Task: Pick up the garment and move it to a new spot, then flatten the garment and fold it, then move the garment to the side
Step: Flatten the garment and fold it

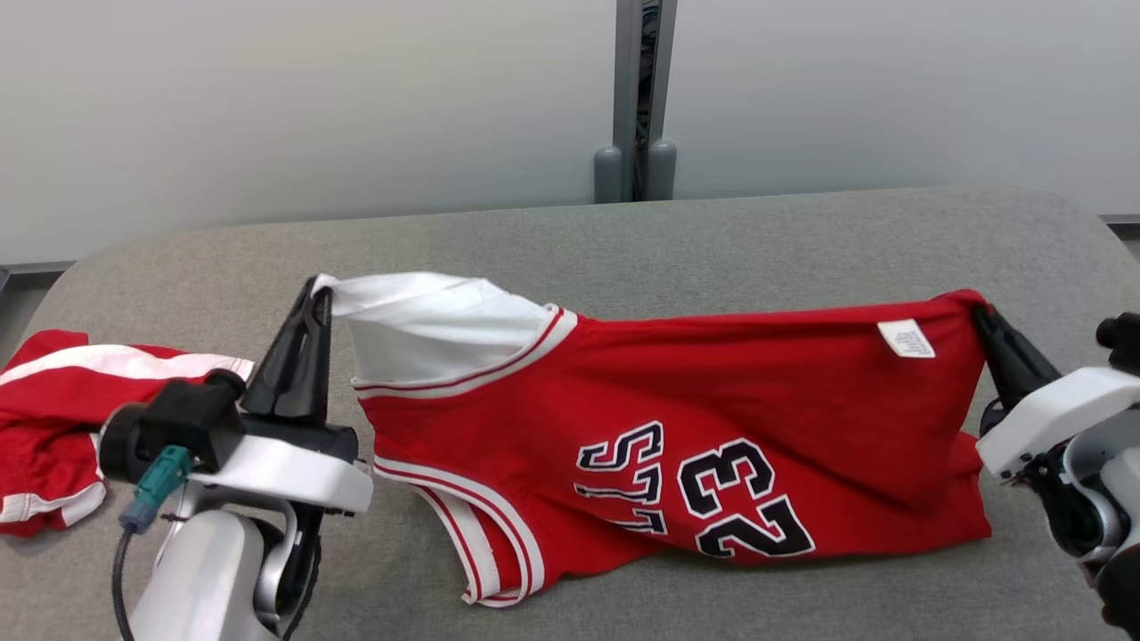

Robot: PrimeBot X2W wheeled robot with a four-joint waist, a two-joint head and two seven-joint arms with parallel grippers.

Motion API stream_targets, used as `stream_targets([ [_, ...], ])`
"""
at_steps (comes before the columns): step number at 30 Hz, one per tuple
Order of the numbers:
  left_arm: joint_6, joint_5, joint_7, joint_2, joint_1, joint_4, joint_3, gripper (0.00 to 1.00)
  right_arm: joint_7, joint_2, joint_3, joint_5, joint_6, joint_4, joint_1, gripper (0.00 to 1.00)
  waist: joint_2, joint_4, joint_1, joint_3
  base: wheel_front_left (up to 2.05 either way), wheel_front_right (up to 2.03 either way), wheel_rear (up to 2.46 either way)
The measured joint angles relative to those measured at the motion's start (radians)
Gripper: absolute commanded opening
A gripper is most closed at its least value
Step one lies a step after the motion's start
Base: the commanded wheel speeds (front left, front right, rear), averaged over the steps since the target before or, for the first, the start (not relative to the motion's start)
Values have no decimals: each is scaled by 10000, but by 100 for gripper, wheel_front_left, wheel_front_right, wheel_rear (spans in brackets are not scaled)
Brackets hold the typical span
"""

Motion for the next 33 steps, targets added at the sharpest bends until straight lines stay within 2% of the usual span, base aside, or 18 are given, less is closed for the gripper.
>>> stream_targets([
  [9, -554, -633, 955, 424, -1290, -878, 173, 0, 94, -1342, -100, 821, 0, -2077, -488, 0, 0, -401, 0, -462, 0, 0, 0],
  [14, -771, -1202, 1847, 640, -2393, -1536, 209, 0, 96, -1908, -757, 1108, 0, -3187, -1030, 0, 0, -560, 1, -619, 0, 0, 0],
  [17, -788, -1455, 2169, 650, -2786, -1626, 244, 0, 219, -1962, -1058, 1287, 0, -3348, -1229, 0, 0, -597, 0, -603, 0, 0, 0],
  [19, -863, -1937, 2782, 665, -3309, -1488, 314, 0, 619, -1977, -1484, 1478, 0, -3170, -1645, 0, 0, -632, 0, -512, 0, 0, 0],
  [23, -817, -2556, 3538, 564, -4274, -669, 500, 0, 1220, -1613, -1726, 1434, 0, -2382, -2515, 0, 0, -661, 0, -262, 0, 0, 0],
  [27, -738, -2504, 3584, 541, -5177, 297, 510, 0, 1492, -1003, -1586, 957, 0, -1503, -3375, 0, 0, -667, 0, 1, 0, 0, 0],
  [33, -719, -1797, 2362, 525, -7642, 2502, 418, 0, 1078, 199, -1283, -387, 0, 408, -5629, 0, 0, -653, 0, 959, 0, 0, 0],
])
